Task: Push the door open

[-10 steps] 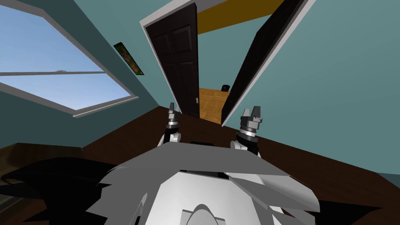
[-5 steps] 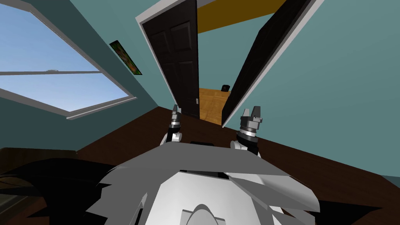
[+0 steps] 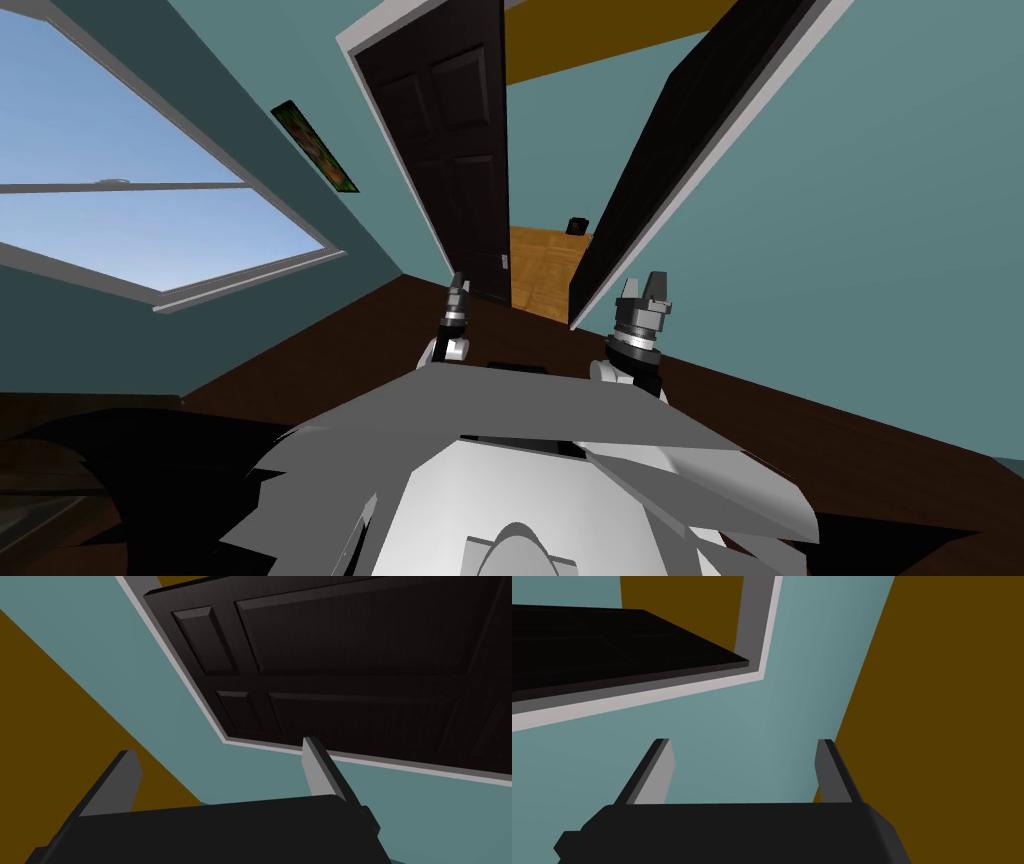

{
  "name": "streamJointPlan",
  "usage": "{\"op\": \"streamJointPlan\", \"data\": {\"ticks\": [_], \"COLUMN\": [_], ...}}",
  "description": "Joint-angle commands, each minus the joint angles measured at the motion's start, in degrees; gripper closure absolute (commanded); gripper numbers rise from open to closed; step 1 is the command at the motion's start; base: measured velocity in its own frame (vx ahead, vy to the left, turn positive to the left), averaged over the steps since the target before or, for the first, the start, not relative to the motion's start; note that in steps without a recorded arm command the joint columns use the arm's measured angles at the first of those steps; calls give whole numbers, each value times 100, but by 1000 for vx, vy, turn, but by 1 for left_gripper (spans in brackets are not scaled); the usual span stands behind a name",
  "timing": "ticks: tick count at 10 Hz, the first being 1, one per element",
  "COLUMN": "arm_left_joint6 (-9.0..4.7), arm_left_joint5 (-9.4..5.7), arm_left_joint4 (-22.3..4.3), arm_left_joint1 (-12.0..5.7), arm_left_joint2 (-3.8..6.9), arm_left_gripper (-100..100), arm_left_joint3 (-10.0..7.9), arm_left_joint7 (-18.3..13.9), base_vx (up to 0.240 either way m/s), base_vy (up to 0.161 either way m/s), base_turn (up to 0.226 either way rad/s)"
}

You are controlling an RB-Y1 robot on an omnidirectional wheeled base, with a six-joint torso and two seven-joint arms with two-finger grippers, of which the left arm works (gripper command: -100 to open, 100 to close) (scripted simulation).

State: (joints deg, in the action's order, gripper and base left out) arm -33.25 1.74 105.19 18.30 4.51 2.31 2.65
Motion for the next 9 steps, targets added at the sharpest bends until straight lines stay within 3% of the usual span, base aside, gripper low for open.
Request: {"op": "streamJointPlan", "data": {"ticks": [1, 9], "arm_left_joint6": [-69, -310], "arm_left_joint5": [32, 178], "arm_left_joint4": [-250, -1584], "arm_left_joint1": [-71, -614], "arm_left_joint2": [12, 62], "arm_left_gripper": [-100, -100], "arm_left_joint3": [15, 32], "arm_left_joint7": [-44, -261], "base_vx": [91, 97], "base_vy": [31, 27], "base_turn": [-10, -12]}}
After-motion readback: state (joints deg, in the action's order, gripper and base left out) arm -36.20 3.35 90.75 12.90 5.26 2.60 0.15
